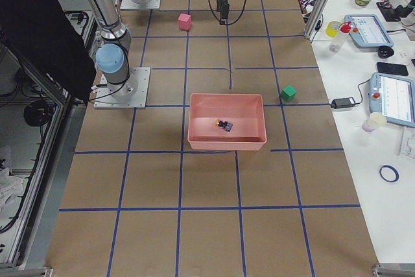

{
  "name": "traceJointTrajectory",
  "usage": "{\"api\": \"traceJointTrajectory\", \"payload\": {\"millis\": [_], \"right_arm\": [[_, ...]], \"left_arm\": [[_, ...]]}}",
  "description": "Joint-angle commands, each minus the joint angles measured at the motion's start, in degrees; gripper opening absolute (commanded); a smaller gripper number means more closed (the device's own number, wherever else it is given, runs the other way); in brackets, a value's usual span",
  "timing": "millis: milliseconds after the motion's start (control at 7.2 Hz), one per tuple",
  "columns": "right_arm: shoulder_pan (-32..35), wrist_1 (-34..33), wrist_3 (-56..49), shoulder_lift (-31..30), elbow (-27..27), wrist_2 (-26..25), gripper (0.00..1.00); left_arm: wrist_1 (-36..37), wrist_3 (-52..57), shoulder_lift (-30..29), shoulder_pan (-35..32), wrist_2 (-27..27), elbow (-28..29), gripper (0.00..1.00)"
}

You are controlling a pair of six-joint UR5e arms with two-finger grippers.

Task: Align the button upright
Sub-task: 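Move the right gripper over the pink bin toward the yellow-capped button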

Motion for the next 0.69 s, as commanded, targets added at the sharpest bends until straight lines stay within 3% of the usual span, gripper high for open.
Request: {"api": "traceJointTrajectory", "payload": {"millis": [0, 556], "right_arm": [[-0.1, -4.5, 1.7, -0.6, 0.0, 2.3, 1.0], [-0.4, -4.5, 1.8, 0.0, 0.5, 1.3, 1.0]], "left_arm": [[-0.1, 0.0, 0.0, 0.8, -0.1, -0.1, 1.0], [-0.1, 0.1, 0.1, 0.9, -0.3, -0.1, 1.0]]}}
